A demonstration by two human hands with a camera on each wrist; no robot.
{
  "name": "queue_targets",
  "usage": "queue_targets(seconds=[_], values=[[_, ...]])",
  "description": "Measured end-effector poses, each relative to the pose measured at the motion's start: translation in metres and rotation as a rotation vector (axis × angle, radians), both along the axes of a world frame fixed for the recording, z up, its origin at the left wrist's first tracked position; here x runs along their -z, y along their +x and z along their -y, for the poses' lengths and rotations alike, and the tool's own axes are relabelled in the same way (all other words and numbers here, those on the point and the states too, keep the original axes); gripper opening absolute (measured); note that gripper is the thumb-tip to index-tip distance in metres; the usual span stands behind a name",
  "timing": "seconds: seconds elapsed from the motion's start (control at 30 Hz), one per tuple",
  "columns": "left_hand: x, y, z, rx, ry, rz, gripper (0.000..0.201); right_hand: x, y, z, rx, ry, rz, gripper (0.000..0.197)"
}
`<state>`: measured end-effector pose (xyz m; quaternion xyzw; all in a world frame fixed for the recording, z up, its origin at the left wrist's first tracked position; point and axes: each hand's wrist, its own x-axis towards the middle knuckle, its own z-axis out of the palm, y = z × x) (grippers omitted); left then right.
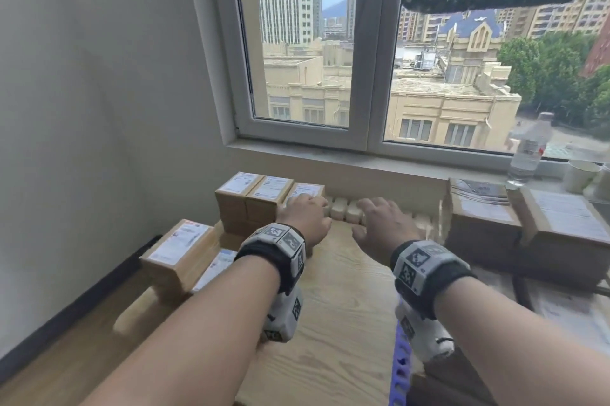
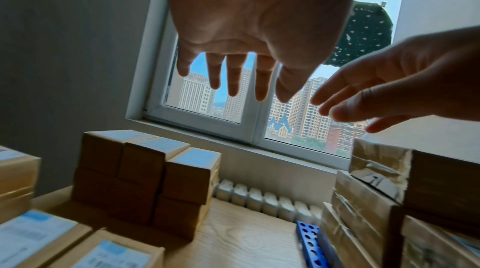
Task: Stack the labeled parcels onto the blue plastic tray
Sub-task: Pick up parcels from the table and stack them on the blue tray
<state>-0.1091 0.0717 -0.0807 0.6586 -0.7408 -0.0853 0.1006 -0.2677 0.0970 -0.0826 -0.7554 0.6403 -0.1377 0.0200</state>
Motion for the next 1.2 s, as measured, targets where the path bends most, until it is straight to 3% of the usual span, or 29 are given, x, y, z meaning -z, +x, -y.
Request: queue_targets(seconds=[0.3,0.53,0.73,1.2], values=[[0.018,0.150,0.012,-0.072,0.012,-0.055,0.045,0.024,0.154,0.021,-0.057,0.051,0.023,0.038],[0.048,0.247,0.018,-0.115,0.049,-0.112,0.044,0.060,0.243,0.028,-0.024,0.168,0.065,0.045],[0.074,0.294,0.024,-0.156,0.077,-0.158,0.044,0.079,0.289,0.036,-0.011,0.227,0.111,0.045],[0.116,0.356,0.081,-0.373,0.277,-0.406,0.073,0.137,0.340,0.084,0.090,0.402,0.405,0.050]])
